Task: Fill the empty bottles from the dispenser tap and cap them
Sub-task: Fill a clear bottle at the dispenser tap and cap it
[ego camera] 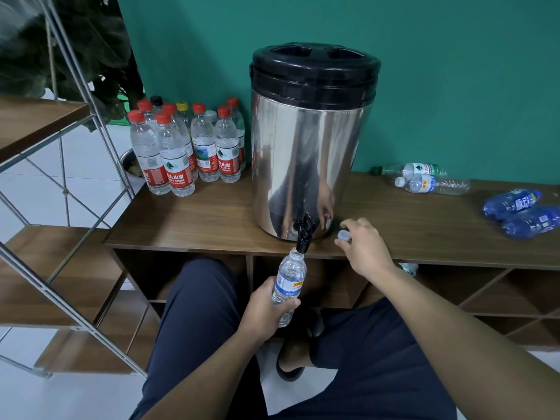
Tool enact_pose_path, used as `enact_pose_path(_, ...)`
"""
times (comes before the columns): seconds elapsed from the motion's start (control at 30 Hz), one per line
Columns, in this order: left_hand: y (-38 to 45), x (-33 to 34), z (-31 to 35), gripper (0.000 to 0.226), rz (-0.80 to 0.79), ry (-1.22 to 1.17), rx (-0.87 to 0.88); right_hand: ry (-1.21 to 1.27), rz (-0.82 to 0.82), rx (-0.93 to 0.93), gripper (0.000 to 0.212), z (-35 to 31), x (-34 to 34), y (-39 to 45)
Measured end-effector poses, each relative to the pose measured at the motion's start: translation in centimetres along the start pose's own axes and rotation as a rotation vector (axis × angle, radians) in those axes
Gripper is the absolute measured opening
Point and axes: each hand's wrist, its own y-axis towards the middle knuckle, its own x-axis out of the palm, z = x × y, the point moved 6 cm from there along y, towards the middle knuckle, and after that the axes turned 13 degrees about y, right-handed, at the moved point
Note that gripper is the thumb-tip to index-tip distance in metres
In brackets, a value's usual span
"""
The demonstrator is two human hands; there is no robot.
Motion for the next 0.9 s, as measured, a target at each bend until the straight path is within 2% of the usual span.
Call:
enact_pose_path(0.07, 0.0, 0.0, -0.1, 0.037, -0.004, 0.006, 0.001, -0.001, -0.015, 0.019, 0.042, 0.2, 0.2, 0.3)
enact_pose_path(0.27, -0.1, 0.0, -0.3, 0.038, -0.018, 0.015, -0.022, -0.014, -0.023, 0.026, 0.01, 0.9, 0.6, 0.9)
enact_pose_path(0.4, -0.2, 0.0, -0.2, 0.037, -0.028, 0.026, -0.027, -0.008, -0.055, 0.017, 0.017, 0.5, 0.6, 0.1)
enact_pose_path(0.53, -0.8, 0.1, 0.3, 0.045, -0.064, 0.043, -0.004, 0.204, -0.109, -0.084, 0.019, -2.1, 0.4, -2.5)
enact_pose_path(0.7, -2.0, -0.2, 1.6, 0.048, -0.079, 0.074, 0.067, 0.351, -0.204, -0.219, 0.012, -5.9, -0.1, -6.7)
enact_pose_path(0.9, -4.1, -1.1, 3.7, 0.051, -0.093, 0.038, 0.135, 0.272, -0.316, -0.343, 0.008, -9.6, -1.8, -9.2)
